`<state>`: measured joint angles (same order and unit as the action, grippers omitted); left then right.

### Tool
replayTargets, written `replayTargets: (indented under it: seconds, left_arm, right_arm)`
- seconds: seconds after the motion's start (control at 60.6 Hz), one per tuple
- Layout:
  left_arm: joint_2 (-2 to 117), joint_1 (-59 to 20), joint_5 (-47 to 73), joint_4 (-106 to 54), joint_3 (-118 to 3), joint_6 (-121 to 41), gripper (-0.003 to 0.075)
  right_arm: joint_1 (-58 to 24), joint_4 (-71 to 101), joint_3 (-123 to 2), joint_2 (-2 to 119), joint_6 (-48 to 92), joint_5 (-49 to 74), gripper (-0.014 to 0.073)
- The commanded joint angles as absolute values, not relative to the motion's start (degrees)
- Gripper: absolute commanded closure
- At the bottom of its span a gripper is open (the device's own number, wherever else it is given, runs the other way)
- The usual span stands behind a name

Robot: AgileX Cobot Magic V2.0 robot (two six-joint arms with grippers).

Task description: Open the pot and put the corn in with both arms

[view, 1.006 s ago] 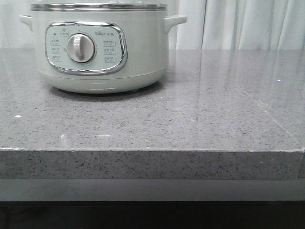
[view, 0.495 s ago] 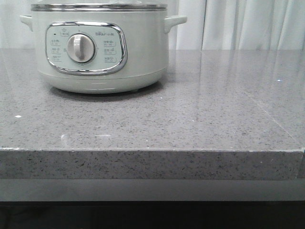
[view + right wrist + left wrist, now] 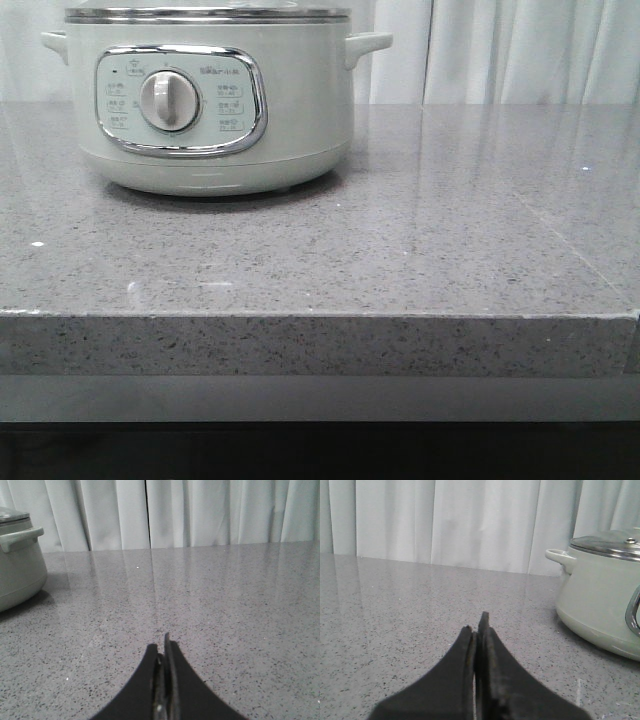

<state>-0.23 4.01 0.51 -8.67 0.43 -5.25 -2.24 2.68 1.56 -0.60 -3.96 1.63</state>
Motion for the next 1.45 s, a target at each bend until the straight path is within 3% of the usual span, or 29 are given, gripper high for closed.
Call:
replayTargets:
  seconds: [0.0,1.435]
  left_arm:
    - [-1.35,4.13,-3.98,-9.17,0.58,-4.70,0.0741]
    - [-1.35,2.06,-3.98,-9.17,0.58,-4.70,0.0741]
  right_arm:
    - [-1.72,2.17,1.58,-1.93,-4.01,-3.65,0.0661]
    - [-1.72,2.17,1.58,-1.93,-4.01,-3.65,0.0661]
